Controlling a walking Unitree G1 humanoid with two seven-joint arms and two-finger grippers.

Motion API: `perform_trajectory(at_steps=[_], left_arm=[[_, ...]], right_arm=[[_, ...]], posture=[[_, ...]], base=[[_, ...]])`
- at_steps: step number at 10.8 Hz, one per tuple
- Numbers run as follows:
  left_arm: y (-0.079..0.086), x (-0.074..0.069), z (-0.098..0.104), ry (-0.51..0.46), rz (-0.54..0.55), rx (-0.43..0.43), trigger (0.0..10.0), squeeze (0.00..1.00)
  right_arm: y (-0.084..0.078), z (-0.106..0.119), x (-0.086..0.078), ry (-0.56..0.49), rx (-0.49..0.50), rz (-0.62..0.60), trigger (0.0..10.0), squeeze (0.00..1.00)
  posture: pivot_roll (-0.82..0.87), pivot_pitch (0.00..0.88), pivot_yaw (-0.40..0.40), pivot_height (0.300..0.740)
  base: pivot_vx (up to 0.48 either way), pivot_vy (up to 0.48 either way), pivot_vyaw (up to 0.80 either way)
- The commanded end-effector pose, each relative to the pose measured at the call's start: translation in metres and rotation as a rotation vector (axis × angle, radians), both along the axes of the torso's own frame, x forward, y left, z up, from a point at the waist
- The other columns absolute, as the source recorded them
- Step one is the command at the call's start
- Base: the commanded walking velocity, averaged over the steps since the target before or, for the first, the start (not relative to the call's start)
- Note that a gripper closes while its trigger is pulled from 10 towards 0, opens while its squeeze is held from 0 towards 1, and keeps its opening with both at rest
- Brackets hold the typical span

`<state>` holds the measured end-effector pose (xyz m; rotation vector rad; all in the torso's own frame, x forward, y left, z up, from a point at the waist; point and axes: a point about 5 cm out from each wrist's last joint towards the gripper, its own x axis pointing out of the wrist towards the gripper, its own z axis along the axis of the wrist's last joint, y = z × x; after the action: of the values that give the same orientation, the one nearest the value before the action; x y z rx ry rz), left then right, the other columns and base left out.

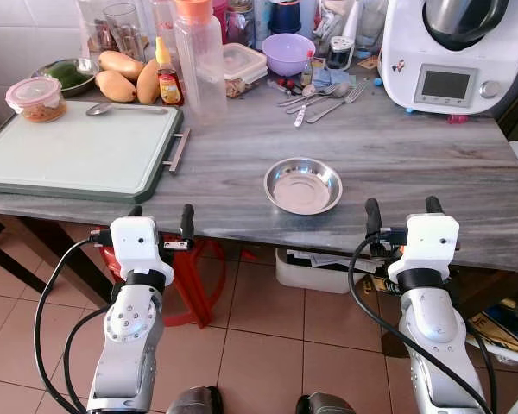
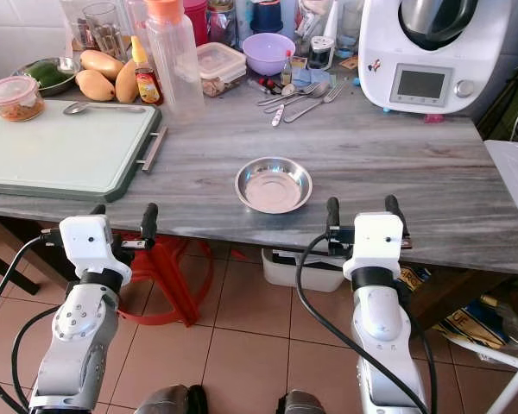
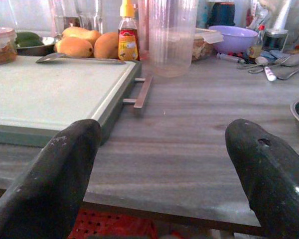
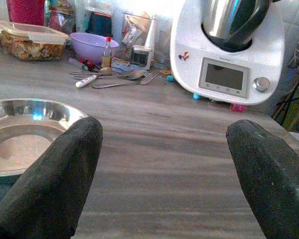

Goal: Setting the table

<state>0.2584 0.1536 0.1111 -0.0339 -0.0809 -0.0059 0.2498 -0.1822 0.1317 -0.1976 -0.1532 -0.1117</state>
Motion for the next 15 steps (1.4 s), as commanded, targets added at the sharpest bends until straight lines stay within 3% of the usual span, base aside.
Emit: perform_trajectory(at_steps=[1, 9, 11, 12, 13, 15], left_arm=[[0.012, 0.004, 0.014, 0.064, 0.001, 0.082, 10.0, 0.0], [0.012, 0.004, 0.014, 0.064, 0.001, 0.082, 10.0, 0.0], [0.002, 0.01, 0.01, 0.053, -0.052, -0.055, 10.0, 0.0], [-0.002, 0.005, 0.008, 0.059, -0.063, -0.041, 10.0, 0.0], [-0.001, 0.003, 0.005, 0.079, -0.033, 0.005, 10.0, 0.0], [-0.003, 0.003, 0.006, 0.082, -0.086, -0.014, 10.0, 0.0]], right_arm=[[0.01, -0.003, 0.025, 0.152, 0.183, 0.084, 10.0, 0.0], [0.01, -0.003, 0.025, 0.152, 0.183, 0.084, 10.0, 0.0], [0.008, -0.023, 0.003, 0.163, 0.224, 0.026, 10.0, 0.0], [0.006, -0.025, 0.002, 0.172, 0.169, 0.005, 10.0, 0.0], [0.005, -0.024, 0.002, 0.176, 0.182, 0.018, 10.0, 0.0], [-0.002, -0.019, 0.0, 0.166, 0.167, 0.002, 10.0, 0.0]], posture=[[-0.01, 0.136, -0.021, 0.74], [-0.01, 0.136, -0.021, 0.74], [-0.03, 0.1, 0.005, 0.74], [-0.03, 0.098, 0.007, 0.74], [-0.04, 0.105, 0.009, 0.74], [-0.05, 0.144, 0.015, 0.74]], base=[[0.0, 0.0, 0.0], [0.0, 0.0, 0.0], [0.0, 0.0, 0.0], [0.0, 0.0, 0.0], [0.0, 0.0, 0.0], [0.0, 0.0, 0.0]])
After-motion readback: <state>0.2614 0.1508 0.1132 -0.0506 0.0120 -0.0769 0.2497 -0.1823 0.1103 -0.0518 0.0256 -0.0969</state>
